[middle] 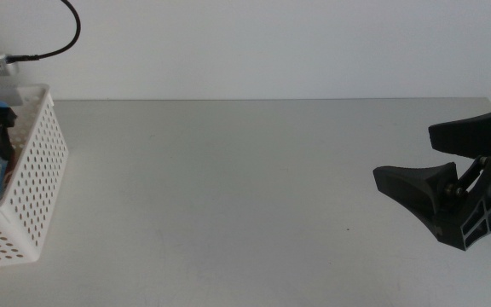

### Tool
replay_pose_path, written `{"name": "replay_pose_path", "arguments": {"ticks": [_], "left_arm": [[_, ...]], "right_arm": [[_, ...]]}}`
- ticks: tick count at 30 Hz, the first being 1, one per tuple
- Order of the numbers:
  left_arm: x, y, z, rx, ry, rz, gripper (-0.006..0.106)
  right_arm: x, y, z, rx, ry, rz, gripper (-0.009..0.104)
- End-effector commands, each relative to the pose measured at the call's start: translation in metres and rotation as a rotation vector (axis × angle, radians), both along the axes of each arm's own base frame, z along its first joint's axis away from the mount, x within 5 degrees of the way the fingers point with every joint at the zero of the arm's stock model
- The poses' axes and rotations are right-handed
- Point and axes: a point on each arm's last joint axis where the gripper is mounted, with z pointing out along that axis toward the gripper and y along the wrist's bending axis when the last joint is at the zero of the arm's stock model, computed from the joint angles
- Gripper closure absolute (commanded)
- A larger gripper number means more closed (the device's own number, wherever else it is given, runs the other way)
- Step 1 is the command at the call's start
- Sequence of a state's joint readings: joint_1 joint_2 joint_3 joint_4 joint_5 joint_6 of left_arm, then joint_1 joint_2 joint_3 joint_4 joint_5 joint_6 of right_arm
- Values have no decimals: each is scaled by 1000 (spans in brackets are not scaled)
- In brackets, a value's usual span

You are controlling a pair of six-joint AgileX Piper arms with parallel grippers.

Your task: Use arms to grab the bottles and put them into the dustbin to the left of the table.

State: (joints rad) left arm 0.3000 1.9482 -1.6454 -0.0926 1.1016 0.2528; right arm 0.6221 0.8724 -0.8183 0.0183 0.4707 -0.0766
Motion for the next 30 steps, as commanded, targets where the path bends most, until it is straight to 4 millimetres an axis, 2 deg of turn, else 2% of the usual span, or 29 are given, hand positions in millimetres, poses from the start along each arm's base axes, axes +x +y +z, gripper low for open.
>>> {"name": "replay_pose_path", "arguments": {"ticks": [1, 5, 10, 17, 21, 22, 27, 30], "left_arm": [[2, -5, 27, -29, -112, -2, 72], [4, -7, 25, -54, -127, -20, 45], [4, -7, 31, -65, -126, 14, 7], [-1, -10, 63, -80, -135, 27, 7], [-13, -14, 87, -86, -166, 52, 7], [-20, -20, 97, -86, -171, 43, 7], [-42, -41, 124, -93, -182, -6, 8], [-56, -55, 147, -89, -249, -31, 8]], "right_arm": [[0, 0, 15, 49, -88, 1, 30], [0, 0, 15, 49, -88, 1, 30], [0, 0, 15, 49, -88, 1, 30], [0, 0, 15, 49, -88, 1, 30], [0, 0, 15, 49, -88, 1, 30], [0, 0, 15, 49, -88, 1, 30], [0, 0, 15, 49, -88, 1, 30], [0, 0, 15, 51, -87, 0, 30]]}}
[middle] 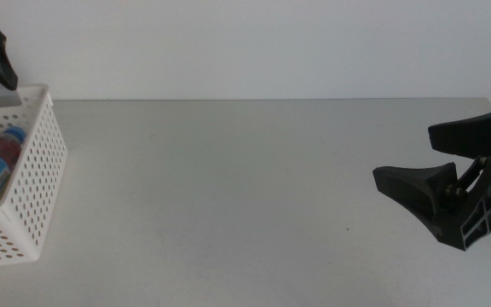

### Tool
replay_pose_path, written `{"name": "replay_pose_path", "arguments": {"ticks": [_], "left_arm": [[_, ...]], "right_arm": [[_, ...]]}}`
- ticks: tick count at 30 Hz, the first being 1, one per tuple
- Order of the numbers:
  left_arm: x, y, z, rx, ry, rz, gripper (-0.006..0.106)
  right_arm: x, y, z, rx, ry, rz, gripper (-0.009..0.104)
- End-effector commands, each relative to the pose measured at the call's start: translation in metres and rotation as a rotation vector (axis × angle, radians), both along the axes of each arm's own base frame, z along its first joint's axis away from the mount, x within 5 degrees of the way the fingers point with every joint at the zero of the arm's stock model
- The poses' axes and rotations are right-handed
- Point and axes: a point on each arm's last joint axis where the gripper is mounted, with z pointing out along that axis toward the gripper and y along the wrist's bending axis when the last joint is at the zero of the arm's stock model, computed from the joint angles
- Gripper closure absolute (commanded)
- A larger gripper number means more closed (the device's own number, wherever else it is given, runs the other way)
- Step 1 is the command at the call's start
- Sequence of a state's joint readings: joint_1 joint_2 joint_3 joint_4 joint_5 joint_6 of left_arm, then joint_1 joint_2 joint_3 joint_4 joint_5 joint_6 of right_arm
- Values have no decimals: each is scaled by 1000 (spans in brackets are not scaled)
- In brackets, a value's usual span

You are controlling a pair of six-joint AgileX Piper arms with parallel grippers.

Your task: Use arms to grab the bottles and put them into the dustbin to the left of the table.

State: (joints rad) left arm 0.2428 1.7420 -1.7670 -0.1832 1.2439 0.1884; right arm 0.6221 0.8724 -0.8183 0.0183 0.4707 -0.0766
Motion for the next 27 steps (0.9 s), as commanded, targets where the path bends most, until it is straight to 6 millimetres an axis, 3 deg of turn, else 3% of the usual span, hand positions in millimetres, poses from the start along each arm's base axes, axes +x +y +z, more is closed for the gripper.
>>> {"name": "replay_pose_path", "arguments": {"ticks": [1, 9, 13, 16, 19, 22, 27], "left_arm": [[-28, -20, 41, -27, -66, -32, 8], [-84, -67, 98, 11, -247, -190, 8], [-116, -95, 107, 9, -359, -255, 8], [-146, -107, 103, 6, -496, -249, 8], [-171, -110, 85, 0, -620, -229, 8], [-188, -108, 65, -8, -670, -203, 8], [-205, -99, 56, 64, -692, -176, 8]], "right_arm": [[0, 0, 15, 51, -87, 0, 30], [0, 0, 15, 51, -87, 0, 30], [0, 0, 15, 51, -87, 0, 30], [0, 0, 15, 51, -87, 0, 30], [0, 0, 15, 51, -87, 0, 30], [0, 0, 15, 51, -87, 0, 30], [0, 0, 15, 51, -87, 0, 30]]}}
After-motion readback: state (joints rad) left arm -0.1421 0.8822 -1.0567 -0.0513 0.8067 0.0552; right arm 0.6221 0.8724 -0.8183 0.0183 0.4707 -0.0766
